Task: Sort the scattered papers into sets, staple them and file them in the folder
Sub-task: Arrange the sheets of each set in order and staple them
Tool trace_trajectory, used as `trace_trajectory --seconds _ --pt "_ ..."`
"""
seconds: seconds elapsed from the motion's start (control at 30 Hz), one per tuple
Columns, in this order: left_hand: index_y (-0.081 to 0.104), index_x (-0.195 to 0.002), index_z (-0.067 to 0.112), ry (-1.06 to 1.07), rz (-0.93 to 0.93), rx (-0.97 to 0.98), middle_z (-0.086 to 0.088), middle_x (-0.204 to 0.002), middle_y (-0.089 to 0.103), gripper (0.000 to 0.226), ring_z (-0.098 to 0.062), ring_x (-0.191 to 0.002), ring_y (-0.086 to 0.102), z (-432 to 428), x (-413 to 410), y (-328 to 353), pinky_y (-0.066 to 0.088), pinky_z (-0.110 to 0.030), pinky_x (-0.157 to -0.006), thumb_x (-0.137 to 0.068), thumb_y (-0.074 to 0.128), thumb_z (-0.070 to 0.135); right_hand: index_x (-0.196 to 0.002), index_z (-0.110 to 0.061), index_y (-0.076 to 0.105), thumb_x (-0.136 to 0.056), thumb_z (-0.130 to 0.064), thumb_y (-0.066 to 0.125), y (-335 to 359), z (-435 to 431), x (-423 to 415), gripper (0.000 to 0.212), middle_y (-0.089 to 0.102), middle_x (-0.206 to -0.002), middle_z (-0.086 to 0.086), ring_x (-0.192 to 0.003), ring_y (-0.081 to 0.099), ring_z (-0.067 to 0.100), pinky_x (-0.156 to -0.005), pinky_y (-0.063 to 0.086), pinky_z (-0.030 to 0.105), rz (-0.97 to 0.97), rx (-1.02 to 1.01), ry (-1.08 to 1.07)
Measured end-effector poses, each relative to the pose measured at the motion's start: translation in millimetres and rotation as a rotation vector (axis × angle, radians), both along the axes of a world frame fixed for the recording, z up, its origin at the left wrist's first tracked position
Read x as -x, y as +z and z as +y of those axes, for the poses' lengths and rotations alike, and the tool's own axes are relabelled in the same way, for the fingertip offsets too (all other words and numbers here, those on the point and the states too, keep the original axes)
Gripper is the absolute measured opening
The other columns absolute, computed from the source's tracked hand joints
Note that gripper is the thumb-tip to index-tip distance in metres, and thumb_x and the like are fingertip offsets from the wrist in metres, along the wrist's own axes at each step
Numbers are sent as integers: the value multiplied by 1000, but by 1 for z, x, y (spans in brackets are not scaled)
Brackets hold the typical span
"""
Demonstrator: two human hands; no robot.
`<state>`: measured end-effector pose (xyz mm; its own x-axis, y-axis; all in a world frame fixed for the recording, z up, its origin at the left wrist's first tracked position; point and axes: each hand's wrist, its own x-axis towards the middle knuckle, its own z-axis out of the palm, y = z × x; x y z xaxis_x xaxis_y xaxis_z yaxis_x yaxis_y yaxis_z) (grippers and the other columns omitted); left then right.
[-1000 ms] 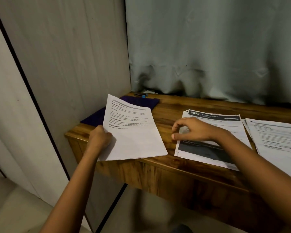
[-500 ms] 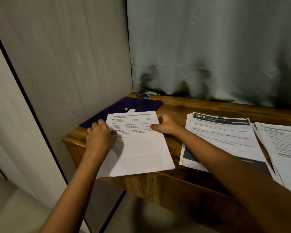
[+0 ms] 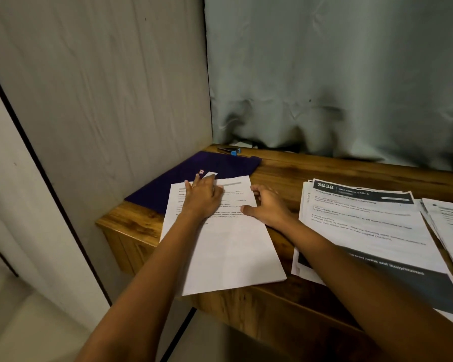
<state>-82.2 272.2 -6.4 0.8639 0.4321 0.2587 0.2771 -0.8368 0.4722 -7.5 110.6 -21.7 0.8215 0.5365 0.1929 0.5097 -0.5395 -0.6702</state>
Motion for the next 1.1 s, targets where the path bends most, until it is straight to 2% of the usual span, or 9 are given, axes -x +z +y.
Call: trace_trajectory --seconds 0.13,0.33,0.57,0.8,0.93,1.03,1.1 --pt "33 -147 12 0 -9 -17 -11 -155 30 49 -29 -147 13 0 -2 -9 -6 -49 -117 -103 33 32 -138 -17 43 -79 -31 76 -1 1 -1 69 47 -142 4 -129 44 25 -104 44 45 2 -32 0" --pt "26 -150 13 0 -25 -6 -9 -158 22 51 -27 -148 6 4 -4 -12 -6 -47 -117 -102 34 31 -135 -14 48 -79 -28 77 3 0 0 65 52 -137 4 -125 49 24 -101 46 43 51 -72 19" --pt "24 -151 14 -10 -22 40 -10 -158 21 51 -27 -148 4 6 -5 -14 -8 -45 -117 -103 32 31 -136 -10 48 -78 -17 78 8 -5 5 66 55 -135 6 -121 53 22 -99 48 37 130 -155 47" --pt "29 -149 11 6 -126 179 -12 -157 23 47 -27 -148 7 8 -4 -12 -7 -42 -118 -102 34 11 -136 -13 47 -75 -18 80 5 -4 5 70 53 -136 4 -120 53 20 -97 51 37 124 -182 41" --pt "31 -149 14 58 -158 262 -10 -158 22 60 -25 -148 7 8 -2 -8 2 -41 -120 -94 43 -7 -130 -12 48 -76 -11 79 8 -6 7 62 58 -127 4 -106 57 15 -84 54 28 194 -236 58" --pt "33 -148 16 84 -157 276 -10 -157 26 64 -27 -147 16 9 -2 -9 13 -40 -120 -92 46 -11 -129 -11 47 -77 -7 77 11 -7 8 61 60 -120 3 -97 57 10 -72 51 18 247 -255 81" --pt "35 -147 18 94 -163 313 -9 -155 30 62 -28 -145 23 11 -3 -9 23 -42 -118 -92 46 -9 -128 -11 49 -77 -6 76 11 -7 8 58 61 -117 2 -96 57 9 -70 50 16 260 -266 93"
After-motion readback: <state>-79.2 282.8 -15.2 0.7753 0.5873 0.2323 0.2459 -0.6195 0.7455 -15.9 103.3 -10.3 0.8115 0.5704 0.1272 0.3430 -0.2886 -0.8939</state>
